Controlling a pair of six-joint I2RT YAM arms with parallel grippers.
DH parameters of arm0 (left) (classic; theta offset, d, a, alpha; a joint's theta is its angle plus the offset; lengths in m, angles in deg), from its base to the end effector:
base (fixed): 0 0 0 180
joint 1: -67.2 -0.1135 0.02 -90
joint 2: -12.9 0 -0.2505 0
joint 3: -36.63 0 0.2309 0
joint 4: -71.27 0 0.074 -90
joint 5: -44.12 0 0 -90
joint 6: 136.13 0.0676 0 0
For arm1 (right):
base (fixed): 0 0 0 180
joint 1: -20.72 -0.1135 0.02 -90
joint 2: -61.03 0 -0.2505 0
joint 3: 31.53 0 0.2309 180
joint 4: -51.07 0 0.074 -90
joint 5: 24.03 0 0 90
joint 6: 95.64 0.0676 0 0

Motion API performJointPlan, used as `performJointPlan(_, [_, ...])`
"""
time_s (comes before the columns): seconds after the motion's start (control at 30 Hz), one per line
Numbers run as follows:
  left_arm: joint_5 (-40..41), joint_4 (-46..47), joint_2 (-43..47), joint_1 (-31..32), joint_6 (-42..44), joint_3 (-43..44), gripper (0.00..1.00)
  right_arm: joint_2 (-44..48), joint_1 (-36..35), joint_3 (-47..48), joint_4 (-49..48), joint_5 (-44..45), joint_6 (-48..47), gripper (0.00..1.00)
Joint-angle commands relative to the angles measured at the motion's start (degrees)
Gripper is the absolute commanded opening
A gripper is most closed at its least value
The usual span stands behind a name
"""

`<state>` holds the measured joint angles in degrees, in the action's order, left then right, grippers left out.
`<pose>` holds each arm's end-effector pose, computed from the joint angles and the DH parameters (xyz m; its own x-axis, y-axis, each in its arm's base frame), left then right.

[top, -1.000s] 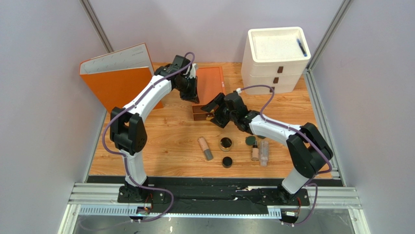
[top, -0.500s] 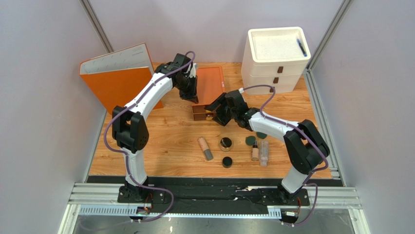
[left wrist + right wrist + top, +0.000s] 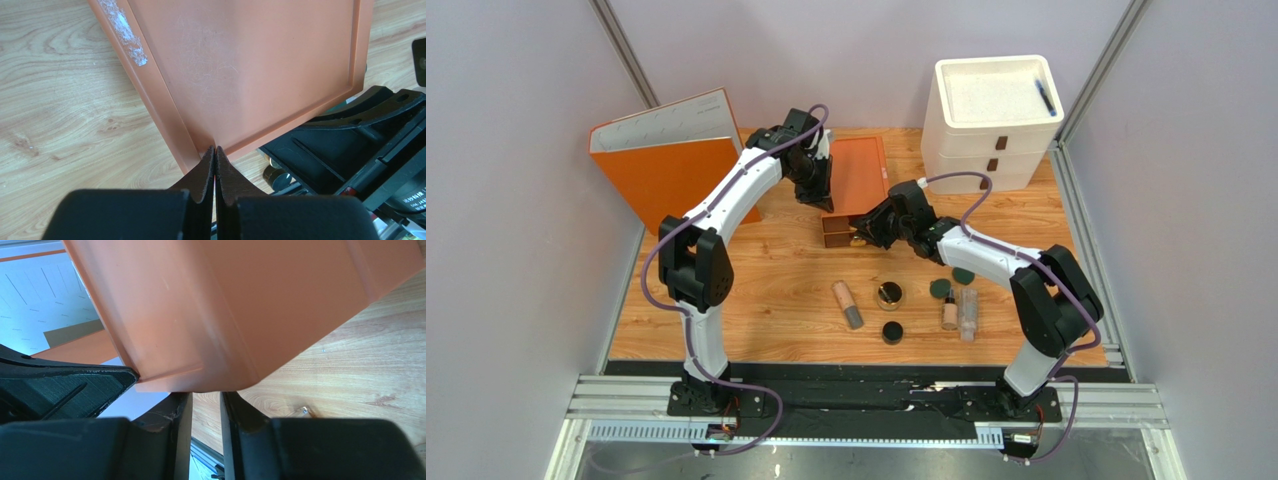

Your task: Organize the makeup

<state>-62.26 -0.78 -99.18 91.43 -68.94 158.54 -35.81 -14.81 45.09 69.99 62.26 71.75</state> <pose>0.3628 -0.1842 0.2622 -0.9428 0.0164 -0.3329 0.1607 0.8975 -0.4107 0.3036 0.2222 0.1931 -0.7179 0.6840 -0.1295 0.3658 0.5289 0.7658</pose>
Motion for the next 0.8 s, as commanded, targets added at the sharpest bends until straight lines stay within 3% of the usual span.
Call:
performJointPlan(0.0, [1.2,-2.8,-2.0,0.0,1.1,2.7,0.00,-0.6,0.7,0.1,8.2,0.9,-1.8,0.24])
performJointPlan(0.33, [0.0,-3.9,-4.8,-0.7,0.7,4.2,0.00,2.8,-0.1,0.1,15.7,-2.9,-6.5,0.24])
performJointPlan(0.67, [-1.1,-3.2,-5.0,-1.3,1.9,4.1,0.00,11.0,-4.0,-5.1,20.0,-5.1,-4.9,0.25])
performJointPlan(0.77, [-1.1,-3.0,-4.7,-1.3,2.2,3.6,0.00,13.2,-5.9,-5.7,21.9,-4.5,-4.4,0.19])
